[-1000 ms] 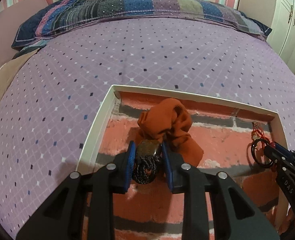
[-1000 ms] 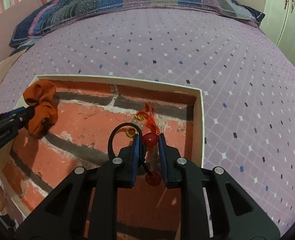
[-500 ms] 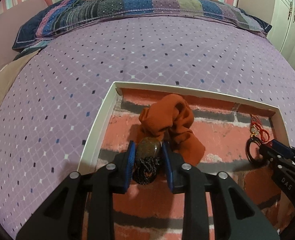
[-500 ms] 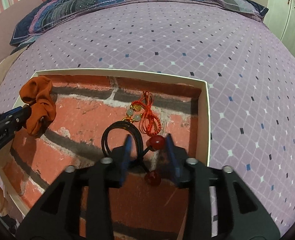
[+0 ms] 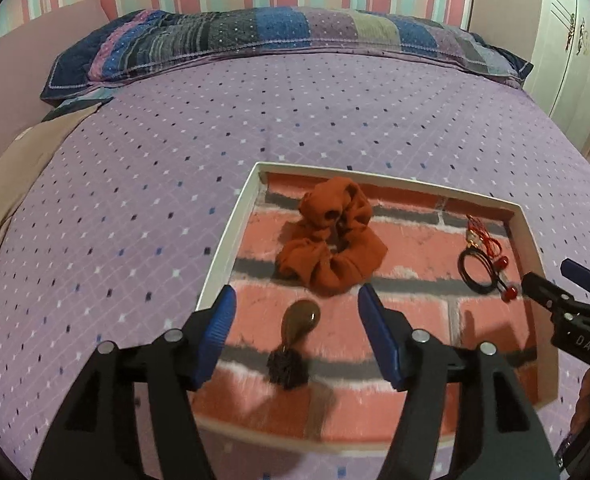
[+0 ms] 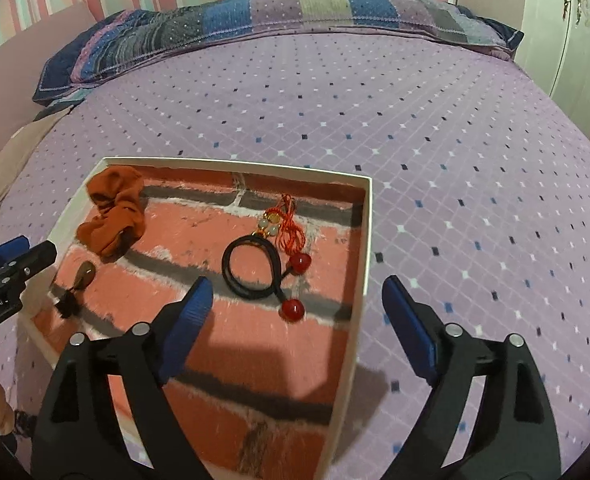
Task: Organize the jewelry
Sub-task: 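Withdraw both tools from the tray toward the watch and hair clip, then close the right tool on the black scrunchie beside the white watch, then close the left tool on the black hair clip while the right holds the scrunchie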
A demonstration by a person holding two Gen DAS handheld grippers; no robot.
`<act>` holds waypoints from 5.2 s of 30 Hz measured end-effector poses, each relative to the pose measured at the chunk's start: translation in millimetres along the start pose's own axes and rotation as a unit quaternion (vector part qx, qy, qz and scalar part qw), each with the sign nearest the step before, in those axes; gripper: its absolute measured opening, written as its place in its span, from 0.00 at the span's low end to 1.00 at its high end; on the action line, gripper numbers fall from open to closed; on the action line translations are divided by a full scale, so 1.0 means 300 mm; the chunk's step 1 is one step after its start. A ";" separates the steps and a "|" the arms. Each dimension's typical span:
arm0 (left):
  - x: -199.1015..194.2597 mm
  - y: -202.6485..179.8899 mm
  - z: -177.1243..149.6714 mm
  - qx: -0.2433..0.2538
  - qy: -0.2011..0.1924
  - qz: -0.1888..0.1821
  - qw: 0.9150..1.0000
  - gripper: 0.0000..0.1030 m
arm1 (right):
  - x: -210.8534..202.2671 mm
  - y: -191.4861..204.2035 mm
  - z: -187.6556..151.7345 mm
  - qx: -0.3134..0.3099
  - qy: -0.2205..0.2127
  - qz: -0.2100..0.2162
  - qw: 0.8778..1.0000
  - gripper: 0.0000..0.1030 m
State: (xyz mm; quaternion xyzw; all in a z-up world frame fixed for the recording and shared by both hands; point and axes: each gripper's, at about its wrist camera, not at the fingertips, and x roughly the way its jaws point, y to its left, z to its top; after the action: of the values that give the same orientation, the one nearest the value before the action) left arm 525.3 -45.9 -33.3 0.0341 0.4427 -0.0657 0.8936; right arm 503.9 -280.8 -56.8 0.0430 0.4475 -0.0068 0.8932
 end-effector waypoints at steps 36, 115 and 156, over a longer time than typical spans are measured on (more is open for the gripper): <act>-0.724 0.091 -0.597 -0.001 -0.130 0.037 0.991 0.88 | -0.648 -0.085 -0.577 -0.055 -0.120 -0.058 0.990 0.96; -0.251 0.166 -0.672 -0.002 -0.047 0.030 0.998 0.89 | -0.400 0.165 -0.875 -0.053 -0.057 -0.003 0.997 0.14; -0.332 0.111 -0.569 0.007 -0.087 0.003 0.996 0.51 | -0.428 0.084 -0.708 -0.030 -0.087 0.000 0.996 0.12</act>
State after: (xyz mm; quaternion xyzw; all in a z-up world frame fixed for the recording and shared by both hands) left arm 336.3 16.1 -57.3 0.0361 0.3624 -0.0690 0.9288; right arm 258.6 -241.4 -78.9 0.0158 0.3680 0.0032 0.9297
